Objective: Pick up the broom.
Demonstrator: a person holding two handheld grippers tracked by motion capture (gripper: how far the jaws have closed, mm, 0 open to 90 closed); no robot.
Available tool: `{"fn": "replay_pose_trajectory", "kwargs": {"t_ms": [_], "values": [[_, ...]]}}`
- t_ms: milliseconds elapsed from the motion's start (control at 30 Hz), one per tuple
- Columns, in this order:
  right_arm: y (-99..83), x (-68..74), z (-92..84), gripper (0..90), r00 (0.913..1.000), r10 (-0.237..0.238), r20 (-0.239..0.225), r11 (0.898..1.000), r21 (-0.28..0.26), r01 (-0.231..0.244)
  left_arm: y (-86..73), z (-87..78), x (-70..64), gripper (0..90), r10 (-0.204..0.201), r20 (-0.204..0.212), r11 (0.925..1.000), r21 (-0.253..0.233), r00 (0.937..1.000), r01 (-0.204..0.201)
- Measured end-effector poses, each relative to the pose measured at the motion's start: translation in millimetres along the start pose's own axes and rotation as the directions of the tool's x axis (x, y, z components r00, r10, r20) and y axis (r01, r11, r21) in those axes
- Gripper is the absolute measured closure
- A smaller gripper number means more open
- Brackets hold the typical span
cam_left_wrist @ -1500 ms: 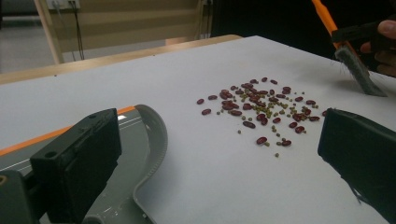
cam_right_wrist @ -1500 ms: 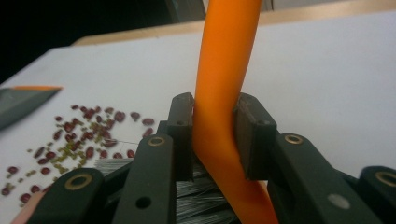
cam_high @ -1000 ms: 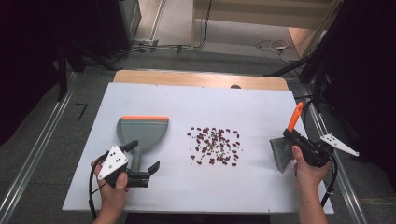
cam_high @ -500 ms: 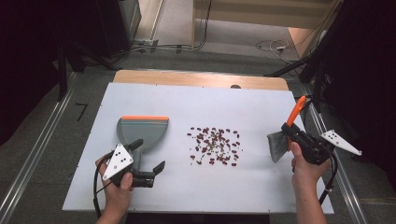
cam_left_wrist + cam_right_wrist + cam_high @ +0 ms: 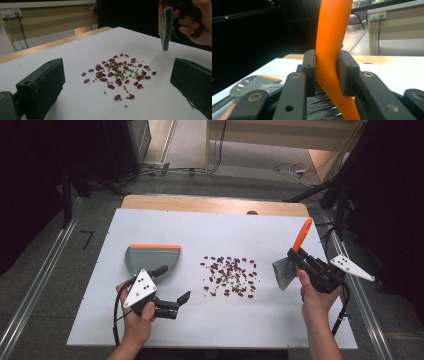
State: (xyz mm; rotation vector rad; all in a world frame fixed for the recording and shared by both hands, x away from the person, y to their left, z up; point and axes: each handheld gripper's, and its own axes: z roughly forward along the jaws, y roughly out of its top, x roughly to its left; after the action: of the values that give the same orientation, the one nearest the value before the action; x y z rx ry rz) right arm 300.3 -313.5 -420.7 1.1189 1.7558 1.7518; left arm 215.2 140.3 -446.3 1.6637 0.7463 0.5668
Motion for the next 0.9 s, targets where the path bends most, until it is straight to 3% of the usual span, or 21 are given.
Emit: {"fn": "replay_pose_trajectory", "kwargs": {"t_ms": [467,900], "values": [[2.8,41.4,23.1,69.2,0.9950,-0.038,-0.093,0.999,0.017,0.039,9.6,25.1,-12.4,0.0,0.003,0.048,1.0000,0.007,0.9989,-0.003],[-1.3,82.9,41.9,69.2,0.9807,-0.076,-0.180,0.996,0.038,0.084,18.4,53.0,-31.0,0.0,-0.008,0.120,0.9998,0.019,0.9927,0.005]]}}
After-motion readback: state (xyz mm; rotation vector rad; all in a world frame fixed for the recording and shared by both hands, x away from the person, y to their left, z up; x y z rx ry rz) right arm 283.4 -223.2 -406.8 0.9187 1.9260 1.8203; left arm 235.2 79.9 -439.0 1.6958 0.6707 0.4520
